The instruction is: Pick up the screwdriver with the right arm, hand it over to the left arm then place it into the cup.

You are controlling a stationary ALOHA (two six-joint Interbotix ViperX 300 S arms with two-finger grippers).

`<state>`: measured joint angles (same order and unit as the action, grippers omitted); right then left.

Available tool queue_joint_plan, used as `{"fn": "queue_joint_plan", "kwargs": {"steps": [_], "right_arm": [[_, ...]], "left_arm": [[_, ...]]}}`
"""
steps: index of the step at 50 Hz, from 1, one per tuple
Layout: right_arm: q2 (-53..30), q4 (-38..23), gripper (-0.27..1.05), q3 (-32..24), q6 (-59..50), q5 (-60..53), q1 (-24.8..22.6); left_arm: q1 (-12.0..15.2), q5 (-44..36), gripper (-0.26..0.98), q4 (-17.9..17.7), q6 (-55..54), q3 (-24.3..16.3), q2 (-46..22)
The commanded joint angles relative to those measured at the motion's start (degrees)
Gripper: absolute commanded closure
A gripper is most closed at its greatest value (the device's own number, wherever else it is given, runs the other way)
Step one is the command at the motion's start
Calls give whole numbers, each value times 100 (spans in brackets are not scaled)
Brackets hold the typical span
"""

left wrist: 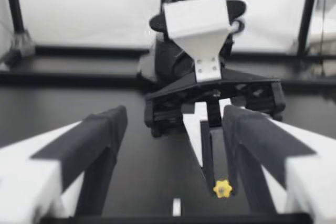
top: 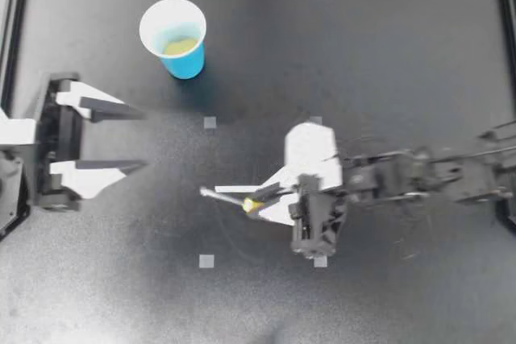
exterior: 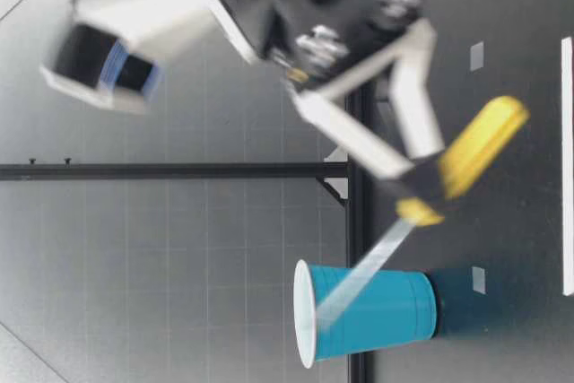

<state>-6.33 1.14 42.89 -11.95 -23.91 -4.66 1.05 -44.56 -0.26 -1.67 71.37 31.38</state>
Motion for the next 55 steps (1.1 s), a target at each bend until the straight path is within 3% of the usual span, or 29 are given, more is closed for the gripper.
{"fn": "queue_joint_plan", "kwargs": {"steps": [1, 16, 39, 46, 55], "right_arm": [[220, 88, 75, 70, 0, -993, 53], [123, 132, 75, -62, 141, -2153, 290], [-44, 141, 75, -431, 360, -2197, 466], [-26, 132, 75, -431, 360, -2197, 466], [26, 132, 75, -431, 369, -2197, 466]], "left_arm": [[9, -457, 0, -9, -44, -246, -378], [9, -1371, 0, 114, -378, -703, -1477], [18, -1652, 2, 334, -642, -1063, -2013], [9, -1837, 13, 369, -686, -1028, -2013], [9, -1907, 41, 369, -686, -993, -2013]]}}
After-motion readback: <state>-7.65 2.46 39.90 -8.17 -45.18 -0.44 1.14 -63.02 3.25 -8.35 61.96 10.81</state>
